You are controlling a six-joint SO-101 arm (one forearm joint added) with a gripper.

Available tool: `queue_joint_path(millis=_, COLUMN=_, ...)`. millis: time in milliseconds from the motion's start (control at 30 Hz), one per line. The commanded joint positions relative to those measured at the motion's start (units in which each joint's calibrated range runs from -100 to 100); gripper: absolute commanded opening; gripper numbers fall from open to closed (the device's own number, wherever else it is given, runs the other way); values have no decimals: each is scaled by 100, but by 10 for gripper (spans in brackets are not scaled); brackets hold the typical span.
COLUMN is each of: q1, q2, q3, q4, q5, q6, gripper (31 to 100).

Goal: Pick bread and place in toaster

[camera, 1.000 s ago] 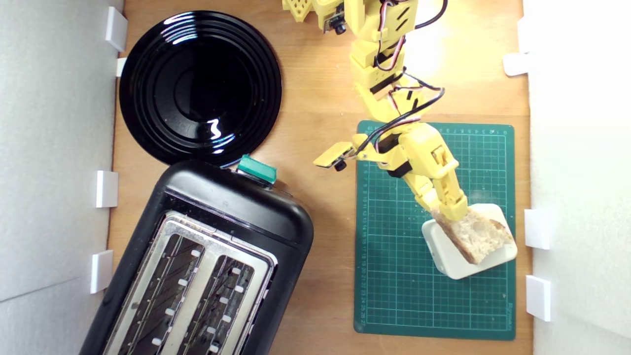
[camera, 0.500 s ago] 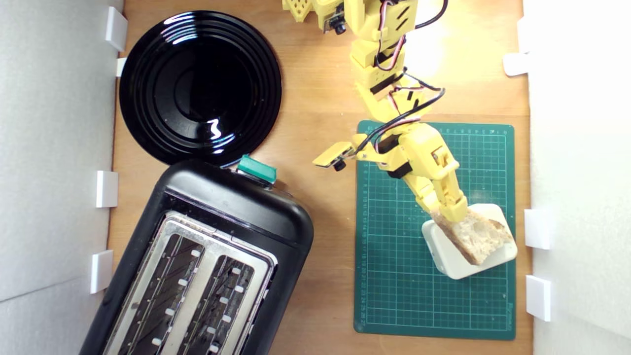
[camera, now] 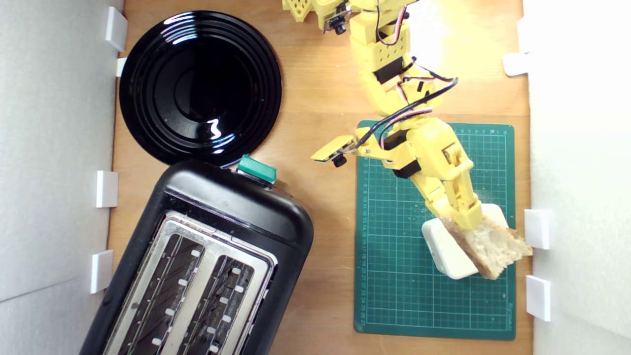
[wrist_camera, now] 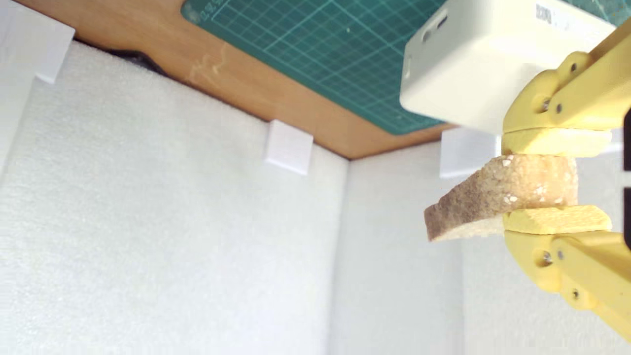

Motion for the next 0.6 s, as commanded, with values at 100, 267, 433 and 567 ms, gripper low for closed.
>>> queue_joint_path(millis=100, q1=-63, q2=-2019, q3=-236, q4=35, q5=1351, q6=-59, gripper=484)
queue_joint_path(millis=267, q1=-7, q2=-3400, q3=-299, q4=62, q5=2537, q6=202, gripper=482)
queue_joint_path(millis=433, q1=1, q2=-4008, q3=-799, q4=-20, q5=3612, q6=600, gripper=482)
queue_joint_path(millis=567, q1=17, q2=-4108, q3=-1934, q4=44, q5=4747, q6=657, gripper=482)
